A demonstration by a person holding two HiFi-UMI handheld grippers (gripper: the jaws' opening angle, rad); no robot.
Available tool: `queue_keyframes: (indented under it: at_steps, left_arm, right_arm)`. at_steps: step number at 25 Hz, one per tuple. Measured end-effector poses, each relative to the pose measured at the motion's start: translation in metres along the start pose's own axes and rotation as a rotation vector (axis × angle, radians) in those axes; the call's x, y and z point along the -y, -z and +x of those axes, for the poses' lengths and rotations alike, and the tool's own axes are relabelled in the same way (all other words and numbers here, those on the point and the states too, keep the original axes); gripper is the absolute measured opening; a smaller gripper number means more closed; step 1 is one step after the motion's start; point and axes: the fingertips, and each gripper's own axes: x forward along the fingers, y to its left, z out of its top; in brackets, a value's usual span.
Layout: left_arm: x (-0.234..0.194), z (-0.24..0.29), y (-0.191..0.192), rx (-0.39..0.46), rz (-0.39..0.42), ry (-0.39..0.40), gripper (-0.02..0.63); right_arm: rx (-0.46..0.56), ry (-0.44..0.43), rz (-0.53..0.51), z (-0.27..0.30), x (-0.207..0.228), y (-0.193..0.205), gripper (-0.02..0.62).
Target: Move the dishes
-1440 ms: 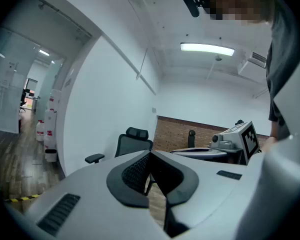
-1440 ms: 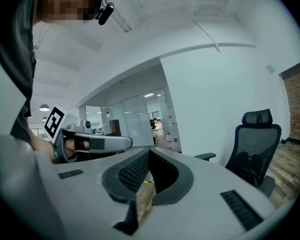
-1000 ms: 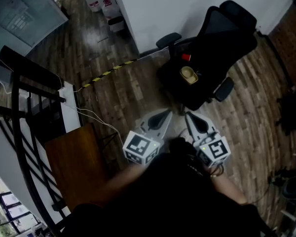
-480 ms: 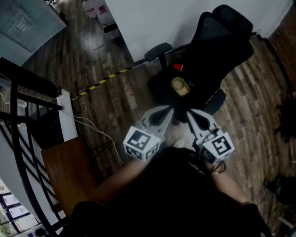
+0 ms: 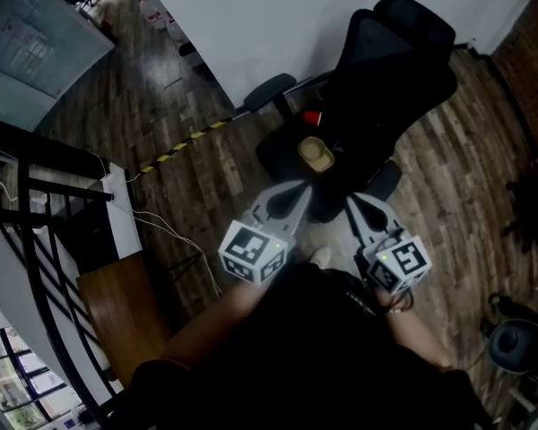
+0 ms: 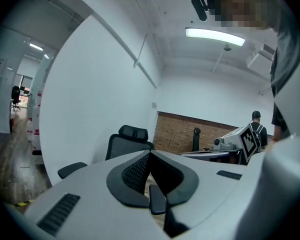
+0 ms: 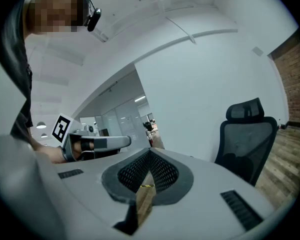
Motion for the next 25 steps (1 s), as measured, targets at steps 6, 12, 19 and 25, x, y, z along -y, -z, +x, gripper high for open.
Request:
queue_keyframes:
  at_steps: [6, 12, 19, 25]
  left_arm:
    - [-0.007, 0.029, -0.003, -0.021, -0.011, 0.033, -0.009]
    - [-0.026, 0.059, -0.012, -0.033, 0.003, 0.064, -0.011]
    - [-0.074, 0.083, -0.016, -0.071, -0.018, 0.111, -0.009]
    - [-0.13, 0.106, -0.03, -0.095, -0.011, 0.171, -0.009]
  right_arm:
    - [0.011, 0.02, 0.025, 0.009, 0.022, -0.011, 0.009]
    - [0.005, 0.056, 0.036, 0.028, 0.044, -0.022, 0.011]
    - [-0.011, 0.122, 0.032, 0.074, 0.066, -0.028, 0.009]
    - [-0.024, 0.173, 0.02, 0.13, 0.091, -0.029, 0.011]
